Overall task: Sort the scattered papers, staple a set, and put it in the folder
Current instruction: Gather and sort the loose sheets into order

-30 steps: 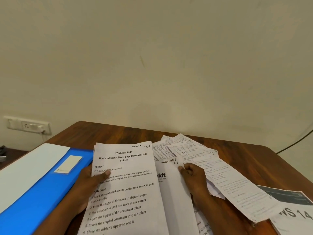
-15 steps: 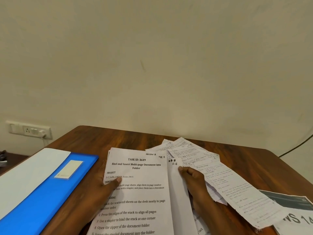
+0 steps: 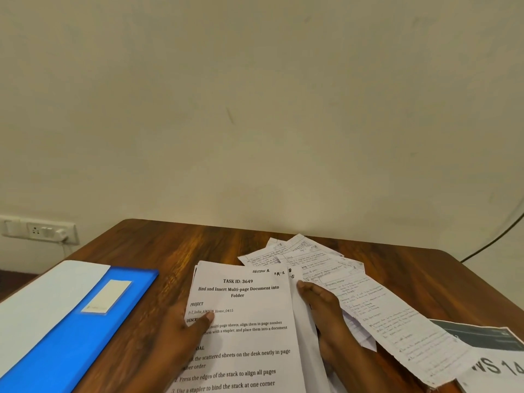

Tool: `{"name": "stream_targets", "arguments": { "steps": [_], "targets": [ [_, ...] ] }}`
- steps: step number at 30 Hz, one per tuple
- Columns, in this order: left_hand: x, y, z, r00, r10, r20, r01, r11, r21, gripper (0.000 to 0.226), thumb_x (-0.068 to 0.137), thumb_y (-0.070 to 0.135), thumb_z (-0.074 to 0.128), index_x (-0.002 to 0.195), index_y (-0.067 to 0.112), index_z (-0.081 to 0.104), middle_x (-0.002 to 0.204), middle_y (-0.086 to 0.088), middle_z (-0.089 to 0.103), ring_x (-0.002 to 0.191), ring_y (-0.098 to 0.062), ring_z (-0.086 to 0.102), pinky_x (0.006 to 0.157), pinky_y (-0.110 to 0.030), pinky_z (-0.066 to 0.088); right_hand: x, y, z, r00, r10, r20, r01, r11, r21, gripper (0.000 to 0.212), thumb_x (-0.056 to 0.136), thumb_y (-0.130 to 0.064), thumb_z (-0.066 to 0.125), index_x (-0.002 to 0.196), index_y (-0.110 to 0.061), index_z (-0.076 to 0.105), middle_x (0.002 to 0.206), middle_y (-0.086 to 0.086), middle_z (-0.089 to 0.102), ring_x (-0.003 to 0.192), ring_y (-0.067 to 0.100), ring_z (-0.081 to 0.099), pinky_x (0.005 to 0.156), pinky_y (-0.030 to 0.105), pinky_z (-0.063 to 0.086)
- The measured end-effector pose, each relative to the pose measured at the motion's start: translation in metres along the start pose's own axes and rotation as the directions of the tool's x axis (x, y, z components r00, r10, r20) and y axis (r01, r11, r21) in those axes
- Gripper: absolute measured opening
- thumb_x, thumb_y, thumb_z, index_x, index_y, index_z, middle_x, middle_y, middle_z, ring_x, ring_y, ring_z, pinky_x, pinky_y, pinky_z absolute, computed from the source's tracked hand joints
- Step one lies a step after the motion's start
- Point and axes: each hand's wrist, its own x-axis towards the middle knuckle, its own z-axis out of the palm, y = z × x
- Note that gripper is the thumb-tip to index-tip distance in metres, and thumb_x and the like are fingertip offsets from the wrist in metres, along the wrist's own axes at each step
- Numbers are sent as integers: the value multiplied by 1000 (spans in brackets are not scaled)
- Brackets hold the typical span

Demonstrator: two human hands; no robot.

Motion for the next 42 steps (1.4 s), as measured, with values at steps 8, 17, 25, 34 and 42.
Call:
{"name": "stream_targets", "arguments": {
  "steps": [8,17,25,34,42],
  "targets": [
    [-2,-1,3,1000,19,9,-20,998,53,22,98,14,68,120,16,70,97,-4,82,84,-29,80,83,-58,62,-10,-4,18,999,-32,6,33,998,-58,24,80,-48,82,96,-29,84,119,-2,78,116,26,70,107,53,53],
    [-6,1,9,999,45,16,-45,998,39,27,100,13,65,124,25,67,102,-1,82,86,-27,80,80,-55,63,-17,-9,23,986,-168,18,168,958,-233,35,75,-54,81,92,-24,81,93,-4,81,96,24,75,94,47,60],
    [-9,0,13,997,73,3,-73,997,26,27,100,12,65,125,23,67,105,0,81,90,-24,80,84,-56,62,-14,0,21,990,-140,20,139,946,-292,9,96,-14,72,100,-22,73,90,-6,82,84,15,79,72,31,63],
    [-7,-3,13,999,46,6,-45,997,-57,32,96,9,70,123,26,63,106,-4,81,90,-29,80,83,-60,61,-19,-1,24,989,-144,-26,134,963,-234,7,100,-16,67,102,-19,73,87,-4,82,83,17,79,68,29,60],
    [-1,-3,12,999,0,-42,-9,976,-220,67,81,20,87,131,27,43,118,-8,76,98,-31,77,84,-58,62,-16,-6,22,995,-93,-24,92,994,-68,10,99,-12,68,108,-10,72,94,8,82,88,29,78,85,48,63]
  ]
}}
